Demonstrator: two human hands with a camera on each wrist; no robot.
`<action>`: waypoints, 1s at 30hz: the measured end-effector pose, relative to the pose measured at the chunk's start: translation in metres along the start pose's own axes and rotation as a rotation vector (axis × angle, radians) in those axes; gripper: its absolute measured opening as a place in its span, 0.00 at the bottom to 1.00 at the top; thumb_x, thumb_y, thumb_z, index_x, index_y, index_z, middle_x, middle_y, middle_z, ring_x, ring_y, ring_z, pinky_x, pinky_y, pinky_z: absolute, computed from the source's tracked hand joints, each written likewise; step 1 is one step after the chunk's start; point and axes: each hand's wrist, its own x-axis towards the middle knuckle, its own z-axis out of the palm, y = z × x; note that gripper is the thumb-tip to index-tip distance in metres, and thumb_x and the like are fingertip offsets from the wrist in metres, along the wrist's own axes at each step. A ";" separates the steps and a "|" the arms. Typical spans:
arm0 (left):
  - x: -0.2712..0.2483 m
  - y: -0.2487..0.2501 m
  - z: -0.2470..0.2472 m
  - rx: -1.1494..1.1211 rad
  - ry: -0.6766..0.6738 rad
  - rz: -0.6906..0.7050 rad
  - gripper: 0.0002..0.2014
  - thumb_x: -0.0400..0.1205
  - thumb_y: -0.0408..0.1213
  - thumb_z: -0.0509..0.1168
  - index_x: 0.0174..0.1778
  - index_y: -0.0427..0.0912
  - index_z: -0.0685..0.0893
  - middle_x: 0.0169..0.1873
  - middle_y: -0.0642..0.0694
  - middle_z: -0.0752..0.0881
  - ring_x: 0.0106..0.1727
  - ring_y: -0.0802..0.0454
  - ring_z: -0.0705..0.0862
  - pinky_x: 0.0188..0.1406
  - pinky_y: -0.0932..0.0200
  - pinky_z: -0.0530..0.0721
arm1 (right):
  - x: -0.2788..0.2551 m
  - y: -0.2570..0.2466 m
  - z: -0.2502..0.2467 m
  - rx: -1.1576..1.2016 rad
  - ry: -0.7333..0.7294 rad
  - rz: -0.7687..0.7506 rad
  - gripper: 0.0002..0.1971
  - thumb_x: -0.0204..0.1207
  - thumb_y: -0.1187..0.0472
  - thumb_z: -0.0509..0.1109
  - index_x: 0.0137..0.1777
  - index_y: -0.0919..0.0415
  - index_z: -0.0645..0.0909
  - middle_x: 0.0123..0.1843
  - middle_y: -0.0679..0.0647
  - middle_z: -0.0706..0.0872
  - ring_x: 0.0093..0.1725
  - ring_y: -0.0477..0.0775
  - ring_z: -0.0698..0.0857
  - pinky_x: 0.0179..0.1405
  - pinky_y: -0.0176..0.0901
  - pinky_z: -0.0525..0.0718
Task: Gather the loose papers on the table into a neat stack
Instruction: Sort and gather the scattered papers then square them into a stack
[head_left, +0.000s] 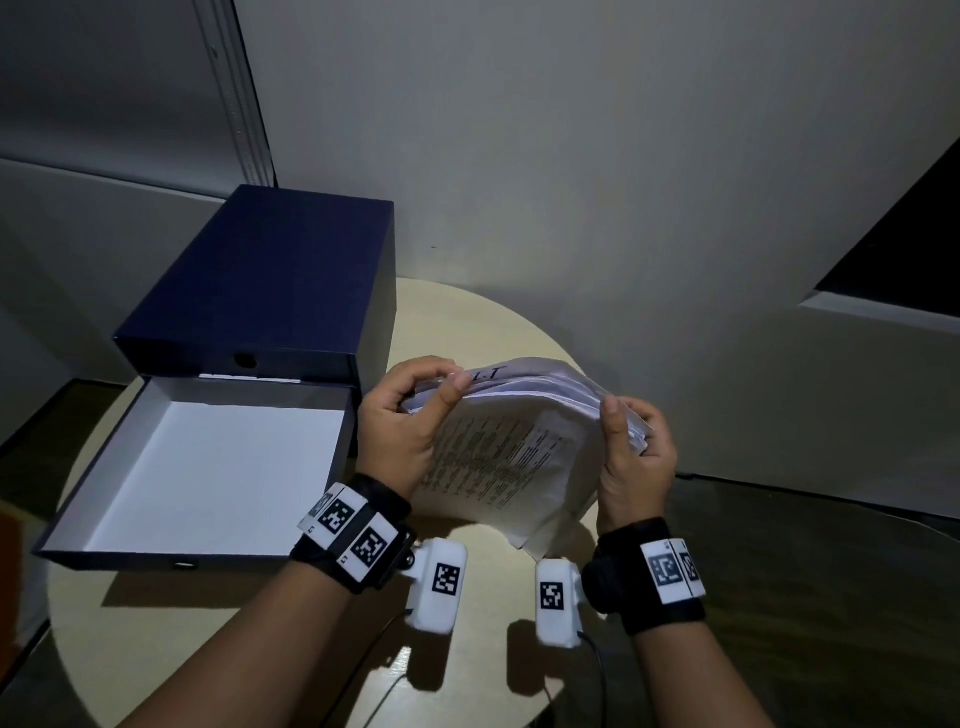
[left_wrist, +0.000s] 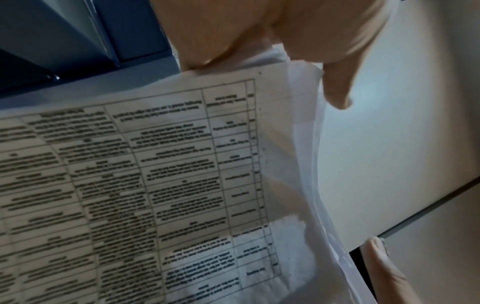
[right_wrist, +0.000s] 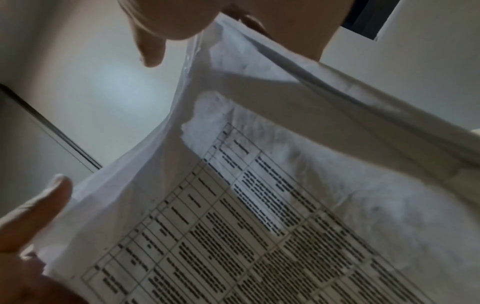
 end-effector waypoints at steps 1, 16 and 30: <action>0.000 -0.001 0.001 0.006 0.025 0.008 0.05 0.77 0.38 0.74 0.45 0.41 0.90 0.46 0.48 0.90 0.50 0.57 0.87 0.53 0.63 0.83 | 0.000 -0.001 0.000 -0.020 0.014 -0.003 0.20 0.58 0.27 0.76 0.41 0.39 0.85 0.55 0.63 0.87 0.57 0.67 0.86 0.57 0.69 0.87; -0.004 -0.010 -0.005 0.066 0.043 0.039 0.07 0.80 0.38 0.66 0.48 0.40 0.86 0.46 0.47 0.89 0.50 0.55 0.86 0.52 0.62 0.82 | 0.003 0.006 0.002 -0.097 0.016 -0.133 0.08 0.72 0.46 0.66 0.43 0.47 0.82 0.45 0.47 0.88 0.50 0.52 0.85 0.52 0.57 0.85; -0.002 0.011 -0.019 0.423 -0.110 0.034 0.21 0.74 0.64 0.64 0.57 0.55 0.83 0.54 0.57 0.86 0.55 0.54 0.84 0.55 0.43 0.85 | 0.005 0.002 -0.016 -0.428 -0.238 -0.297 0.23 0.76 0.74 0.70 0.54 0.40 0.78 0.54 0.34 0.83 0.55 0.34 0.82 0.60 0.51 0.86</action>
